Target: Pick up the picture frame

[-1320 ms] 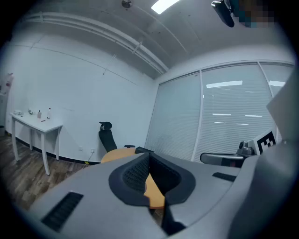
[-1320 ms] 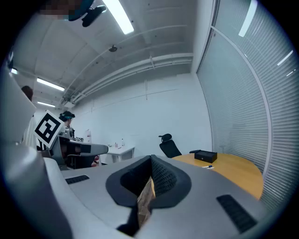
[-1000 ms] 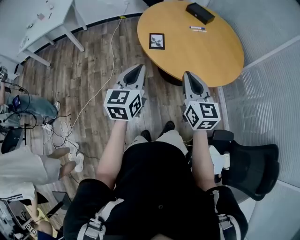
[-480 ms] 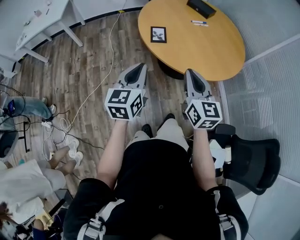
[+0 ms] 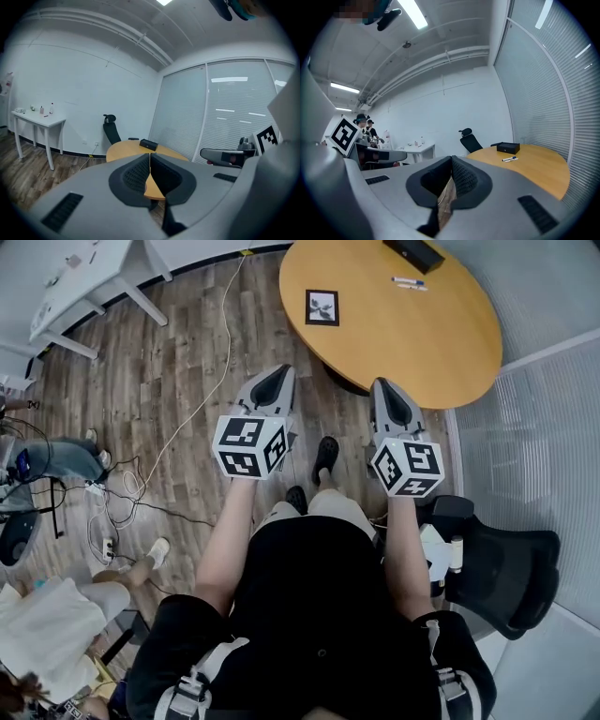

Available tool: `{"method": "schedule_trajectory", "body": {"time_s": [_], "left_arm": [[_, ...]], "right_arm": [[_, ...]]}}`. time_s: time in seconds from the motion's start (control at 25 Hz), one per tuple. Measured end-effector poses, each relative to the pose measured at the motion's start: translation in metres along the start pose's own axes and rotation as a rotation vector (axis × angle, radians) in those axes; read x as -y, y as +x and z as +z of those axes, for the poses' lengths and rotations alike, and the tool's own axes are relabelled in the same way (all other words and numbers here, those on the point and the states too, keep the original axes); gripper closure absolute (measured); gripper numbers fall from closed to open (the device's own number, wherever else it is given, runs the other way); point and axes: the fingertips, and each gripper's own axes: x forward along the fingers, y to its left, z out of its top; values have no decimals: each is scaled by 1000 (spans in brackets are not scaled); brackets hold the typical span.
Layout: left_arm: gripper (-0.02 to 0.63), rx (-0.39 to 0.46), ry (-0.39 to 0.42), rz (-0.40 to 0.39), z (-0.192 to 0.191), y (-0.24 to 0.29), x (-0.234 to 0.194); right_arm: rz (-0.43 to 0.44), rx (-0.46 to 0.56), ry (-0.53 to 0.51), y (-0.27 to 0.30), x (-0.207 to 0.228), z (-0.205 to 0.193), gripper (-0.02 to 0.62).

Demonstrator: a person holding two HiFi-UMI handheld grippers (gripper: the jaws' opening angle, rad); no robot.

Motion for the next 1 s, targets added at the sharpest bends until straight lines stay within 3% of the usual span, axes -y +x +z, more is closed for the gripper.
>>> {"method": "schedule_trajectory", "body": {"time_s": [0.36, 0.56, 1.0], "left_arm": [[580, -1, 46, 21, 43, 93, -19], [580, -1, 50, 29, 63, 150, -14], [535, -101, 17, 58, 27, 230, -13]], "right_arm": [[43, 11, -21, 92, 47, 36, 577], [103, -4, -22, 134, 85, 57, 529], [195, -117, 18, 197, 137, 23, 491]]}}
